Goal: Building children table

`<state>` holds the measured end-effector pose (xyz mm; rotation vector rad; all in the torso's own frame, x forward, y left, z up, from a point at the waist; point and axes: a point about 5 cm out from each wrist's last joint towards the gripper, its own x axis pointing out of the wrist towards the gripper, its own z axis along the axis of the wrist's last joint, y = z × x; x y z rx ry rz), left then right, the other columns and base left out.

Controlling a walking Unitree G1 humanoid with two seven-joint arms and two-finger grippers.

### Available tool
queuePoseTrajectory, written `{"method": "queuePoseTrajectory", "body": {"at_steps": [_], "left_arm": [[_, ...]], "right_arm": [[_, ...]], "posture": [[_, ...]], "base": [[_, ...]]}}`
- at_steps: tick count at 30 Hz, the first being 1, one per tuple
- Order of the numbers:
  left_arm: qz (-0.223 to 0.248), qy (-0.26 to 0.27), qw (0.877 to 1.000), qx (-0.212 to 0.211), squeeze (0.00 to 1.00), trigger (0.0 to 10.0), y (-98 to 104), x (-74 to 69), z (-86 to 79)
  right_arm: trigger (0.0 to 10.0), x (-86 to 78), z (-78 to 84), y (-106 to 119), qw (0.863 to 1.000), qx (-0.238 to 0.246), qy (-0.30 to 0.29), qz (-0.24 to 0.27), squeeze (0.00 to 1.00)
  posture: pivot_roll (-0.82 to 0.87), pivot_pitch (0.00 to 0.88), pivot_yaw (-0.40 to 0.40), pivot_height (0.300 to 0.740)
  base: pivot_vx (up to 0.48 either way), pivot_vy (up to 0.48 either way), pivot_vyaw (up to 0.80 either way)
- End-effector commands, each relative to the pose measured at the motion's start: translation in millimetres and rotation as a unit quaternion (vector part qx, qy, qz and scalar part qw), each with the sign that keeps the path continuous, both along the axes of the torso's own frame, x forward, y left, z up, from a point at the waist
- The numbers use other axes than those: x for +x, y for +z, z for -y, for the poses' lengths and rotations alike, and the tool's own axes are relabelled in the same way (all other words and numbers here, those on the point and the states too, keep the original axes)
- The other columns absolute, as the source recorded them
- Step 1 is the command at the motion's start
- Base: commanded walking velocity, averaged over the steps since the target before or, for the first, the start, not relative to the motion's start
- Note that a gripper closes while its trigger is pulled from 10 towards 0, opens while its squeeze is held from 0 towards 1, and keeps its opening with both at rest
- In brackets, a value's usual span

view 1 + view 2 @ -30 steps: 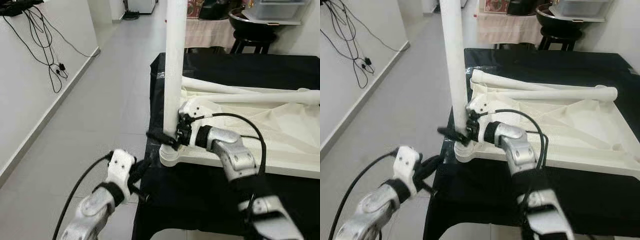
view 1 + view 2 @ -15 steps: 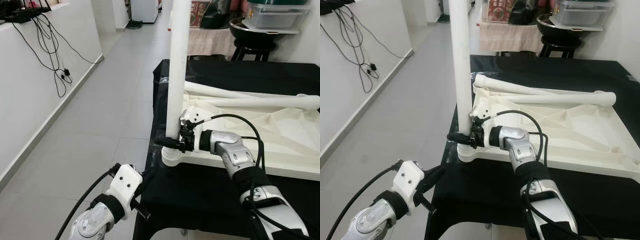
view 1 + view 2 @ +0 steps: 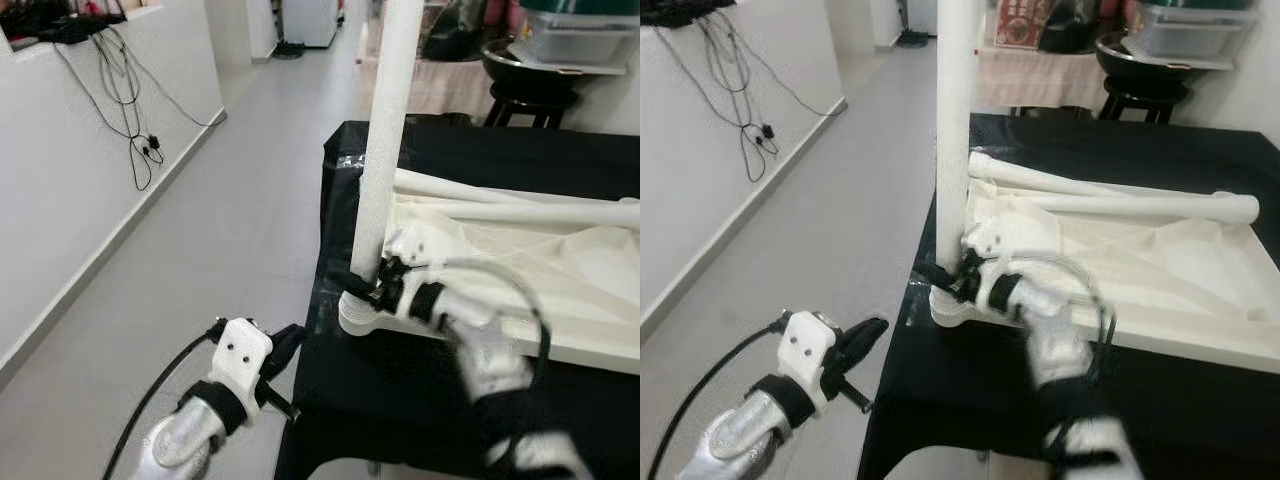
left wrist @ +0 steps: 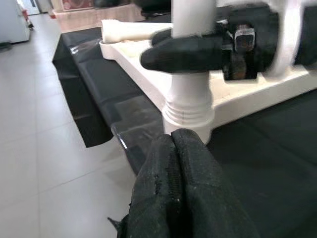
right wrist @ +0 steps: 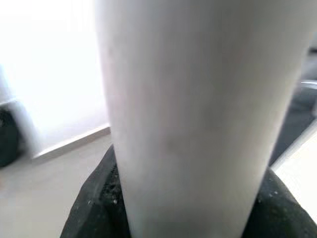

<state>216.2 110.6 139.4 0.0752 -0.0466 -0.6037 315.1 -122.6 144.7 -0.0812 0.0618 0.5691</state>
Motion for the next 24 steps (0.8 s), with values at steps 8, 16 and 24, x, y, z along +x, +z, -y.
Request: {"method": "queuePoseTrajectory", "body": {"at_steps": [8, 16, 24], "left_arm": [[-0.016, -0.016, 1.0, -0.014, 0.0, 10.0, -3.0, 4.8, -1.5], [-0.016, -0.011, 1.0, -0.021, 0.0, 10.0, -3.2, 7.1, -0.1], [-0.018, -0.012, 0.999, -0.025, 0.0, 10.0, -4.8, 9.8, 4.9]], "right_arm": [[0.0, -6.2, 18.4, -20.6, 0.987, -0.083, -0.122, -0.058, 0.0], [10.0, 4.1, 1.5, 2.3, 1.0, 0.005, -0.016, -0.008, 1.0], [10.0, 3.8, -6.0, 29.4, 0.974, 0.043, 0.224, 0.007, 0.0]], "posture": [[0.0, 0.087, 0.024, 0.74], [0.0, 0.084, 0.022, 0.74], [0.0, 0.07, 0.008, 0.74]], "base": [[0.0, 0.0, 0.0], [0.0, 0.0, 0.0], [0.0, 0.0, 0.0]]}}
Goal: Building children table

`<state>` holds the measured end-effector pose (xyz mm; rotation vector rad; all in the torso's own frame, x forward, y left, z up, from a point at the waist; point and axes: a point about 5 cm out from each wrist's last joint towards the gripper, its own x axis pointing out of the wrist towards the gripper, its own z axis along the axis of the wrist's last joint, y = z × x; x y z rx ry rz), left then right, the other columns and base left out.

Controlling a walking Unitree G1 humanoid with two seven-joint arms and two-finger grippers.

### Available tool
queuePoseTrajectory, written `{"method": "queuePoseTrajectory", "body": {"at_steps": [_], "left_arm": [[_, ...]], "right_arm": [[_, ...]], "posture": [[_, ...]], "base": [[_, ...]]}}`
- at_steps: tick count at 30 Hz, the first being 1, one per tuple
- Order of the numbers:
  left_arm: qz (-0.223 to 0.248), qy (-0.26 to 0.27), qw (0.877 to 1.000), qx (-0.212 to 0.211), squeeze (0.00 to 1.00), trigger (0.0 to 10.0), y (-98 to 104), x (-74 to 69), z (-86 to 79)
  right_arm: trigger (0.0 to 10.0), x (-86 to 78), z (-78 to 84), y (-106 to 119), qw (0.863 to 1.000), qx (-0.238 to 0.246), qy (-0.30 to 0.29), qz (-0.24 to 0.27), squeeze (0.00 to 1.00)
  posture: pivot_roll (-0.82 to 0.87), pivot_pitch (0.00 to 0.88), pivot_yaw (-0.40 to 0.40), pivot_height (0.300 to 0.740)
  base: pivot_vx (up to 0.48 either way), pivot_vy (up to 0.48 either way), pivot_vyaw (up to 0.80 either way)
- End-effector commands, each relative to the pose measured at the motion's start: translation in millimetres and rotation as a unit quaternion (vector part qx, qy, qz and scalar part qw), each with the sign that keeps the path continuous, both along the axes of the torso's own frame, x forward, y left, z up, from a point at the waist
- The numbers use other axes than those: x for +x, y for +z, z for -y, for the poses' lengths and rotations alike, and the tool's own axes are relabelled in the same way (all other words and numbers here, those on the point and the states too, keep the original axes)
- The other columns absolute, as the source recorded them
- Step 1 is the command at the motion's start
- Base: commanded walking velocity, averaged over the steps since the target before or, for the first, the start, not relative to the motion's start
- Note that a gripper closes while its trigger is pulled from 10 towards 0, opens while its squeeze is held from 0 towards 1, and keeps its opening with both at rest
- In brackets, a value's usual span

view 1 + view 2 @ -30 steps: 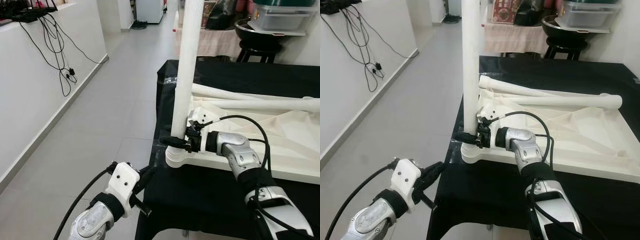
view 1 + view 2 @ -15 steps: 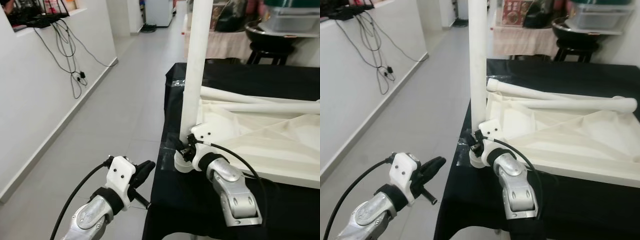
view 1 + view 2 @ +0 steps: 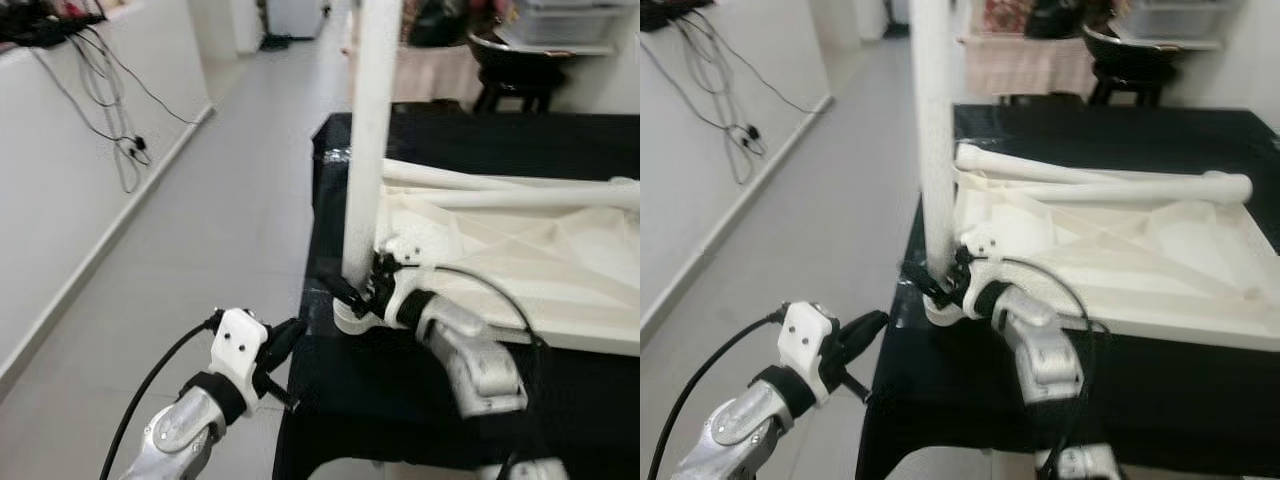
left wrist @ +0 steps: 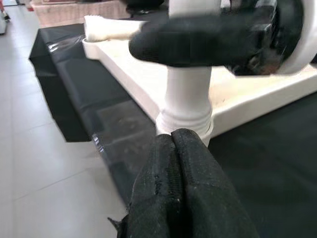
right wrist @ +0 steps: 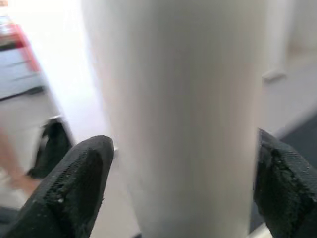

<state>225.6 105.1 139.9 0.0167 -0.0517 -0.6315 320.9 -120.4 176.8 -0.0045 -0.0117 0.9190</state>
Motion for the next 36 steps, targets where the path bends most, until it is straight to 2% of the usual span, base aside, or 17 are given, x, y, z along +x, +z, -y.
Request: {"method": "queuePoseTrajectory", "body": {"at_steps": [1, 3, 7, 8, 9, 14, 22, 26, 28, 29, 30, 31, 32, 33, 34, 35, 36], "left_arm": [[-0.011, 0.003, 1.0, 0.003, 0.0, 10.0, -5.3, 0.4, -0.7], [-0.012, 0.002, 1.0, 0.002, 0.0, 10.0, -5.9, 1.0, 0.3], [-0.013, 0.002, 1.0, 0.001, 0.0, 10.0, -6.3, 1.2, 0.6], [-0.014, 0.003, 1.0, 0.001, 0.0, 10.0, -6.9, 1.3, 0.7], [-0.014, 0.003, 1.0, 0.001, 0.0, 10.0, -7.1, 1.4, 0.8], [-0.017, 0.001, 1.0, 0.0, 0.0, 10.0, -8.1, 1.5, 1.2], [-0.019, 0.0, 1.0, -0.002, 0.0, 10.0, -8.8, 1.5, 2.1], [-0.019, -0.001, 1.0, -0.003, 0.0, 10.0, -9.1, 1.2, 2.7], [-0.019, -0.001, 1.0, -0.004, 0.0, 10.0, -8.4, 0.4, 2.6], [-0.019, -0.001, 1.0, -0.004, 0.0, 10.0, -8.4, 0.4, 2.6], [-0.018, 0.0, 1.0, -0.004, 0.0, 10.0, -7.4, -0.3, 1.3], [-0.018, 0.0, 1.0, -0.005, 0.0, 10.0, -6.9, -0.5, 0.4], [-0.018, 0.0, 1.0, -0.005, 0.0, 10.0, -6.6, -0.6, -0.1], [-0.018, 0.0, 1.0, -0.005, 0.0, 10.0, -6.6, -0.6, -0.1], [-0.017, 0.001, 1.0, -0.005, 0.0, 10.0, -6.0, -0.5, -0.8], [-0.017, 0.001, 1.0, -0.005, 0.0, 10.0, -6.0, -0.5, -0.8], [-0.017, 0.001, 1.0, -0.006, 0.0, 10.0, -5.7, -0.3, -1.3]], "right_arm": [[10.0, -2.1, -3.9, -2.7, 0.999, -0.007, 0.052, -0.004, 0.0], [10.0, 8.2, -0.1, 2.8, 0.996, -0.027, 0.086, -0.002, 0.0], [10.0, 18.9, 2.6, 6.7, 0.995, -0.032, 0.089, -0.001, 0.0], [4.1, 26.3, 3.9, 8.8, 0.996, -0.026, 0.09, -0.008, 0.0], [0.0, 28.3, 4.3, 9.6, 0.996, -0.021, 0.092, -0.011, 0.0], [0.0, 30.0, 4.6, 13.5, 0.993, 0.0, 0.117, -0.015, 0.0], [0.0, 27.1, 8.5, 9.7, 0.992, -0.004, 0.125, -0.017, 0.0], [0.0, 20.7, 13.4, 1.7, 0.993, -0.014, 0.12, -0.016, 0.0], [0.0, 13.1, 13.6, -9.1, 0.996, -0.036, 0.078, -0.018, 0.0], [0.0, 13.1, 13.6, -9.1, 0.996, -0.036, 0.078, -0.018, 0.0], [0.0, 9.0, 10.1, -22.0, 0.997, -0.044, -0.048, -0.032, 0.0], [0.0, 8.7, 12.2, -27.9, 0.986, -0.042, -0.156, -0.044, 0.0], [0.0, 8.0, 15.2, -31.7, 0.971, -0.04, -0.228, -0.053, 0.0], [0.0, 8.0, 15.2, -31.7, 0.971, -0.04, -0.228, -0.053, 0.0], [0.0, -2.2, 11.9, -39.7, 0.963, -0.039, -0.26, -0.065, 0.0], [0.0, -2.2, 11.9, -39.7, 0.963, -0.039, -0.26, -0.065, 0.0], [0.0, -10.8, 6.8, -44.7, 0.961, -0.046, -0.264, -0.065, 0.0]], "posture": [[0.0, 0.07, 0.008, 0.74], [0.0, 0.068, 0.006, 0.74], [0.01, 0.063, 0.005, 0.74], [0.01, 0.06, 0.005, 0.74], [0.01, 0.06, 0.005, 0.74], [0.01, 0.057, 0.008, 0.74], [0.0, 0.056, 0.011, 0.74], [0.0, 0.06, 0.011, 0.74], [-0.01, 0.073, 0.004, 0.74], [-0.01, 0.073, 0.004, 0.74], [-0.02, 0.083, 0.004, 0.74], [-0.02, 0.085, 0.004, 0.74], [-0.02, 0.085, 0.004, 0.74], [-0.02, 0.085, 0.004, 0.74], [-0.03, 0.092, 0.006, 0.74], [-0.03, 0.092, 0.006, 0.74], [-0.03, 0.094, 0.007, 0.74]], "base": [[0.0, 0.0, 0.0], [0.0, 0.0, 0.0], [0.0, 0.0, 0.0], [0.0, 0.0, 0.0], [0.0, 0.0, 0.0], [0.0, 0.0, 0.0], [0.0, 0.0, 0.0], [0.0, 0.0, 0.0], [0.0, 0.0, 0.0], [0.0, 0.0, 0.0], [0.0, 0.0, 0.0], [0.0, 0.0, 0.0], [0.0, 0.0, 0.0], [0.0, 0.0, 0.0], [0.0, 0.0, 0.0], [0.0, 0.0, 0.0], [0.0, 0.0, 0.0]]}}
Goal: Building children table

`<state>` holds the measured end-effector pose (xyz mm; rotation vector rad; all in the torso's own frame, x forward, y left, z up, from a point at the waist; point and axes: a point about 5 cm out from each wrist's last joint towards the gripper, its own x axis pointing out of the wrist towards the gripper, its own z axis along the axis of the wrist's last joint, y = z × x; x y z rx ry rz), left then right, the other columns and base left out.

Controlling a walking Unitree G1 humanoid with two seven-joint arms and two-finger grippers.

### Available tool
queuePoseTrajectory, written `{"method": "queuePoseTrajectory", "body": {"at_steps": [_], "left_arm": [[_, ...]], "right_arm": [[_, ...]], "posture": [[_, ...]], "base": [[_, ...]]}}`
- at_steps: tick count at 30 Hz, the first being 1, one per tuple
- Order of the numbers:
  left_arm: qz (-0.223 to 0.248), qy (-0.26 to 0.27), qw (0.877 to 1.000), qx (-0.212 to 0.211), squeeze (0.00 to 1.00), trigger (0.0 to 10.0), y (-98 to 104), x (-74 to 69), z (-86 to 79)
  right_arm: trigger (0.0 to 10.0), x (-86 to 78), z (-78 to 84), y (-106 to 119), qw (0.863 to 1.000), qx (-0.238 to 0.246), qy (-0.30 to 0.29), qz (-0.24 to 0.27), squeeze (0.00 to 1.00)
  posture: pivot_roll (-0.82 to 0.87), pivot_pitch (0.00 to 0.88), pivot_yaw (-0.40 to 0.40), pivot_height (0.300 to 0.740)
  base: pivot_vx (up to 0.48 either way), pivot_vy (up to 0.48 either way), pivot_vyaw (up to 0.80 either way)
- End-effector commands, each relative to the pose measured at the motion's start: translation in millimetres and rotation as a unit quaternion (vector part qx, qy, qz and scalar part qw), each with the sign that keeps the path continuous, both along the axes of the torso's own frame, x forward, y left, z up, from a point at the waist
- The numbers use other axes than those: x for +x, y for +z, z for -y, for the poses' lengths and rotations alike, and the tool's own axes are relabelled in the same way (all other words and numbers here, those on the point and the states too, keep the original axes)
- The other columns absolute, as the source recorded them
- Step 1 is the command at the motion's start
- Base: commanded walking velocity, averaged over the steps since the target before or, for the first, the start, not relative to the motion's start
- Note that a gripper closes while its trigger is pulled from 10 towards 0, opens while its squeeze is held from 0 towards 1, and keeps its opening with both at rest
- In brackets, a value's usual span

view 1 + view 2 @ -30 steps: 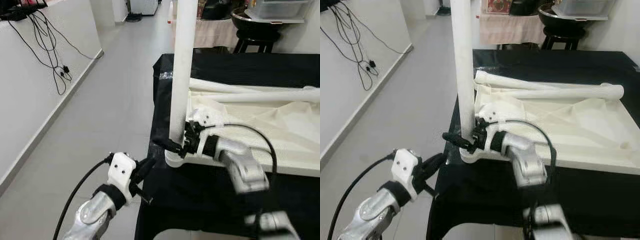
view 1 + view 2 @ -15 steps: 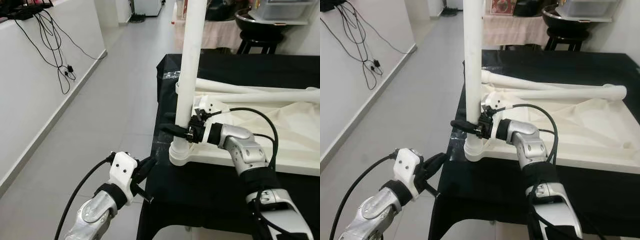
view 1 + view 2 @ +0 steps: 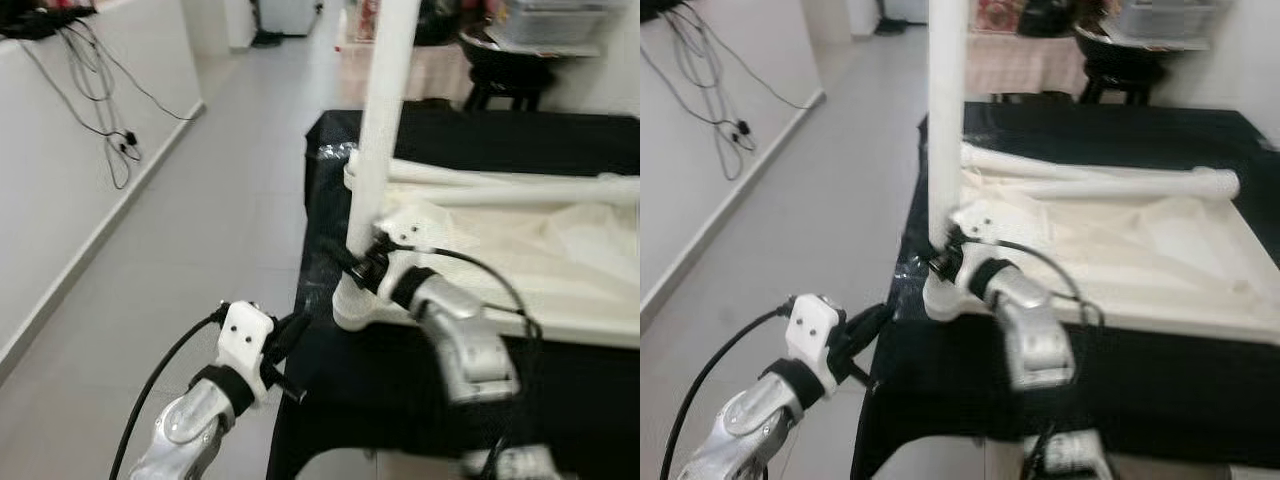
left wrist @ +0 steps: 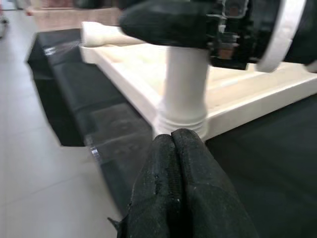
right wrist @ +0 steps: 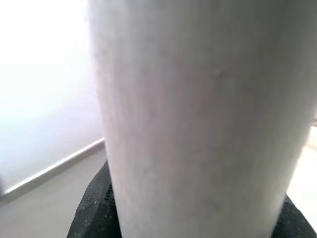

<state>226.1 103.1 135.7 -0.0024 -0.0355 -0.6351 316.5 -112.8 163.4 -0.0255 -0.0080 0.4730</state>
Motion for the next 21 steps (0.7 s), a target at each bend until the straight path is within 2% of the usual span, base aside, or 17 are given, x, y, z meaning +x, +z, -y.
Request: {"method": "queuePoseTrajectory", "body": {"at_steps": [1, 4, 8, 9, 12, 13, 14, 15, 17, 18, 19, 21], "left_arm": [[-0.007, 0.003, 1.0, 0.001, 0.0, 10.0, -1.3, -0.6, -3.8], [-0.008, 0.002, 1.0, 0.0, 0.0, 10.0, -1.5, 0.4, -4.6], [-0.009, -0.001, 1.0, -0.001, 0.0, 10.0, -1.5, 1.1, -4.3], [-0.007, 0.006, 1.0, -0.003, 0.0, 10.0, -1.0, 2.3, -4.7], [-0.006, 0.011, 1.0, -0.004, 0.0, 10.0, -0.7, 3.1, -4.9], [-0.006, 0.011, 1.0, -0.004, 0.0, 10.0, -0.7, 3.4, -4.9], [-0.006, 0.011, 1.0, -0.004, 0.0, 10.0, -0.7, 3.4, -4.9], [-0.007, 0.01, 1.0, -0.004, 0.0, 10.0, -0.8, 3.5, -4.8], [-0.007, 0.01, 1.0, -0.004, 0.0, 10.0, -0.8, 3.5, -4.8], [-0.008, 0.01, 1.0, -0.005, 0.0, 10.0, -1.0, 3.8, -4.6], [-0.009, 0.008, 1.0, -0.006, 0.0, 10.0, -1.0, 4.2, -3.8], [-0.009, 0.008, 1.0, -0.006, 0.0, 10.0, -1.0, 4.2, -3.8]], "right_arm": [[0.0, -8.1, 11.9, -31.1, 0.996, -0.036, -0.044, -0.066, 0.0], [0.0, -0.6, 17.3, -29.7, 0.995, -0.043, -0.061, -0.064, 0.0], [0.0, 0.6, 17.6, -29.6, 0.995, -0.053, -0.063, -0.064, 0.0], [1.9, -0.9, 13.3, -27.8, 0.995, -0.056, -0.06, -0.065, 0.0], [1.9, -1.6, 12.1, -25.8, 0.994, -0.054, -0.066, -0.07, 0.0], [10.0, 1.1, 10.1, -21.2, 0.996, -0.035, -0.046, -0.062, 0.07], [10.0, 1.1, 10.1, -21.2, 0.996, -0.035, -0.046, -0.062, 0.07], [10.0, 2.7, 2.4, -12.9, 0.999, -0.014, 0.011, -0.049, 1.0], [10.0, 2.7, 2.4, -12.9, 0.999, -0.014, 0.011, -0.049, 1.0], [10.0, 4.5, -3.3, -1.3, 0.996, 0.005, 0.084, -0.03, 1.0], [10.0, 7.3, -4.8, 17.8, 0.982, 0.007, 0.189, 0.001, 1.0], [10.0, 7.3, -4.8, 17.8, 0.982, 0.007, 0.189, 0.001, 1.0]], "posture": [[-0.03, 0.095, 0.008, 0.74], [-0.03, 0.087, 0.02, 0.74], [-0.02, 0.084, 0.001, 0.74], [-0.02, 0.083, 0.006, 0.74], [-0.02, 0.083, 0.004, 0.74], [-0.01, 0.082, 0.001, 0.74], [-0.01, 0.082, 0.001, 0.74], [-0.01, 0.079, 0.001, 0.74], [-0.01, 0.079, 0.001, 0.74], [-0.01, 0.077, 0.002, 0.74], [-0.01, 0.078, 0.001, 0.74], [-0.01, 0.078, 0.001, 0.74]], "base": [[0.0, 0.0, 0.0], [0.0, 0.0, 0.0], [0.0, 0.0, 0.0], [0.0, 0.0, 0.0], [0.0, 0.0, 0.0], [0.0, 0.0, 0.0], [0.0, 0.0, 0.0], [0.0, 0.0, 0.0], [0.0, 0.0, 0.0], [0.0, 0.0, 0.0], [0.0, 0.0, 0.0], [0.0, 0.0, 0.0]]}}
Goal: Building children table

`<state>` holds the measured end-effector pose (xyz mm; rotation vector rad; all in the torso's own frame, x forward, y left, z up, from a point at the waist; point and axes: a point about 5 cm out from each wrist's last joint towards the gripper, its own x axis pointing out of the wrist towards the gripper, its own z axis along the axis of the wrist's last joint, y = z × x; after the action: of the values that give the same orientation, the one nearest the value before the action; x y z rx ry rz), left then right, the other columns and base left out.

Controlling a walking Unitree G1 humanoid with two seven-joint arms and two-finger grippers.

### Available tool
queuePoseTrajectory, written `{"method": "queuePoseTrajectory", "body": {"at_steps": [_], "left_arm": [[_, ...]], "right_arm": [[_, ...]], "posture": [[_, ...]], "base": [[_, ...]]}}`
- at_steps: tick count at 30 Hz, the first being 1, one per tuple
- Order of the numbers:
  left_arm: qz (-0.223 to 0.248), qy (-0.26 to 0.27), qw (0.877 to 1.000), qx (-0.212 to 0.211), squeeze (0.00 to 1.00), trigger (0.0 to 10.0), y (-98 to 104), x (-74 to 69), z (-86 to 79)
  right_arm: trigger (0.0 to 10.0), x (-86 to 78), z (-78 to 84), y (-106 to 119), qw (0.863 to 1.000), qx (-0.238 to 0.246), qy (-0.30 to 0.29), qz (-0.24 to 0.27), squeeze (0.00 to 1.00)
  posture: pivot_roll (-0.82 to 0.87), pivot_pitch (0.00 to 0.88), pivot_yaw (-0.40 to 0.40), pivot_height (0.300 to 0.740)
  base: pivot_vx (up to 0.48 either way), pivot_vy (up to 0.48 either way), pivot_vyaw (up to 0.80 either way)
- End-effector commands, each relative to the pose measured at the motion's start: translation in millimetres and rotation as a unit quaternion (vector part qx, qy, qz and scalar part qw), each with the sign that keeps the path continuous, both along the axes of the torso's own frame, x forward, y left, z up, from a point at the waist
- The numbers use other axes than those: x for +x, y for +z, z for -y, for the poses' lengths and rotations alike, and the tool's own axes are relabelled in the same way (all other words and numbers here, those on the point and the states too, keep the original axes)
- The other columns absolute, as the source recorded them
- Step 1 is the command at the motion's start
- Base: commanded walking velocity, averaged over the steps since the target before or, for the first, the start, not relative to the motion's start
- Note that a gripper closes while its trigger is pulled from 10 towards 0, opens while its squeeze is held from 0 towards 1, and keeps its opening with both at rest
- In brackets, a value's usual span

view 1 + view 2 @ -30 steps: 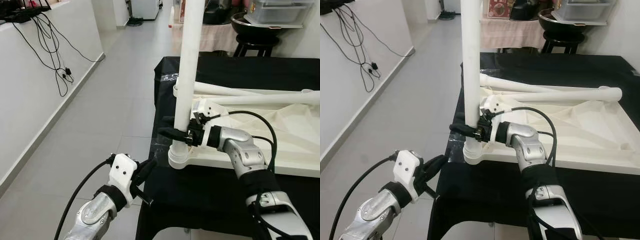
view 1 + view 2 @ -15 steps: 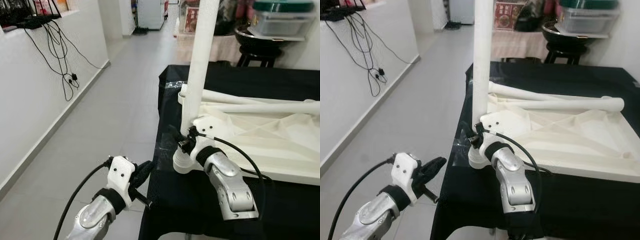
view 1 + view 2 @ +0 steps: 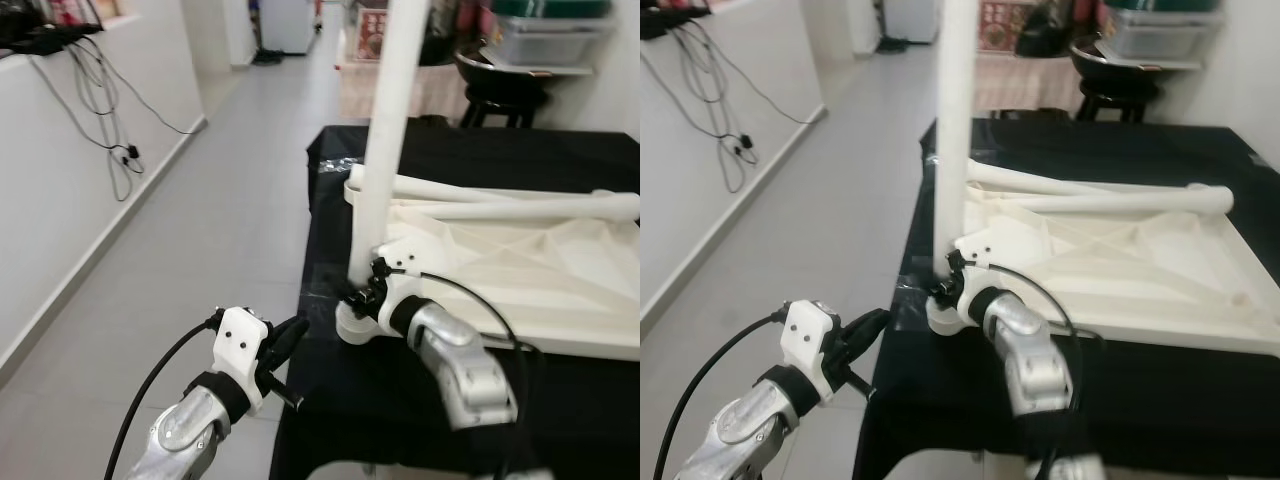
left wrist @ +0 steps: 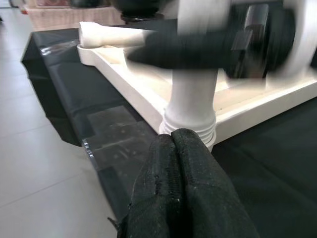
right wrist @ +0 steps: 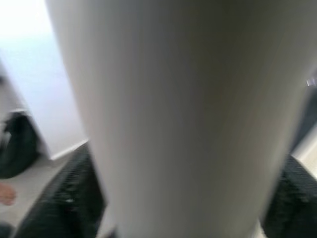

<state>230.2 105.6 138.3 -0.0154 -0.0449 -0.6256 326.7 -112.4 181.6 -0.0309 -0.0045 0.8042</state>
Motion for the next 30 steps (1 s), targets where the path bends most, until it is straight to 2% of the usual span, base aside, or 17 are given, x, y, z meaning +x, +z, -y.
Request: {"method": "queuePoseTrajectory", "body": {"at_steps": [1, 2, 4, 7, 11, 14, 15, 16, 22, 27, 29, 30], "left_arm": [[-0.011, 0.003, 1.0, 0.001, 0.0, 10.0, -3.6, 0.1, -1.0], [-0.012, 0.003, 1.0, 0.0, 0.0, 10.0, -3.7, -0.1, -0.7], [-0.013, 0.002, 1.0, -0.002, 0.0, 10.0, -4.0, -0.8, -0.2], [-0.013, 0.002, 1.0, -0.002, 0.0, 10.0, -4.1, -1.0, -0.1], [-0.015, 0.002, 1.0, -0.002, 0.0, 10.0, -4.4, -1.6, -0.3], [-0.015, 0.002, 1.0, -0.002, 0.0, 10.0, -4.5, -1.7, -0.3], [-0.016, 0.002, 1.0, -0.002, 0.0, 10.0, -4.6, -1.8, -0.2], [-0.016, 0.001, 1.0, -0.002, 0.0, 10.0, -4.7, -1.9, 0.1], [-0.017, 0.0, 1.0, -0.002, 0.0, 10.0, -5.0, -2.3, 1.0], [-0.019, -0.001, 1.0, -0.004, 0.0, 10.0, -5.0, -2.4, 2.3], [-0.019, -0.002, 1.0, -0.004, 0.0, 10.0, -4.9, -2.5, 2.6], [-0.019, -0.002, 1.0, -0.005, 0.0, 10.0, -4.6, -2.6, 2.7]], "right_arm": [[10.0, -2.1, -3.3, 3.1, 0.999, 0.01, 0.041, 0.008, 1.0], [10.0, 0.7, -2.0, 6.2, 0.996, -0.017, 0.085, 0.021, 0.0], [10.0, 4.0, 0.0, 9.1, 0.985, -0.05, 0.162, 0.023, 0.0], [10.0, 6.2, 0.6, 10.2, 0.981, -0.06, 0.182, 0.023, 0.0], [10.0, 15.0, -5.1, 12.3, 0.972, -0.049, 0.23, -0.001, 0.0], [10.0, 17.1, -6.9, 12.5, 0.969, -0.046, 0.242, -0.005, 0.0], [4.5, 19.4, -7.4, 11.3, 0.966, -0.043, 0.255, -0.013, 0.0], [0.0, 21.2, -7.3, 10.4, 0.964, -0.04, 0.26, -0.019, 0.0], [0.0, 24.3, -5.4, 10.3, 0.964, -0.032, 0.262, -0.021, 0.0], [0.0, 22.8, 4.4, 8.1, 0.966, -0.029, 0.256, -0.01, 0.0], [0.0, 20.6, 7.1, 6.3, 0.969, -0.031, 0.247, -0.007, 0.0], [0.0, 16.7, 9.2, 2.7, 0.974, -0.036, 0.223, -0.004, 0.0]], "posture": [[-0.01, 0.079, 0.0, 0.74], [0.0, 0.077, -0.005, 0.74], [0.0, 0.077, -0.006, 0.74], [0.0, 0.077, -0.006, 0.74], [0.02, 0.076, -0.007, 0.74], [0.02, 0.076, -0.007, 0.74], [0.02, 0.078, -0.007, 0.74], [0.02, 0.078, -0.007, 0.74], [0.03, 0.082, -0.005, 0.74], [0.02, 0.086, -0.003, 0.74], [0.01, 0.089, -0.004, 0.74], [0.01, 0.092, -0.004, 0.74]], "base": [[0.0, 0.0, 0.0], [0.0, 0.0, 0.0], [0.0, 0.0, 0.0], [0.0, 0.0, 0.0], [0.0, 0.0, 0.0], [0.0, 0.0, 0.0], [0.0, 0.0, 0.0], [0.0, 0.0, 0.0], [0.0, 0.0, 0.0], [0.0, 0.0, 0.0], [0.0, 0.0, 0.0], [0.0, 0.0, 0.0]]}}
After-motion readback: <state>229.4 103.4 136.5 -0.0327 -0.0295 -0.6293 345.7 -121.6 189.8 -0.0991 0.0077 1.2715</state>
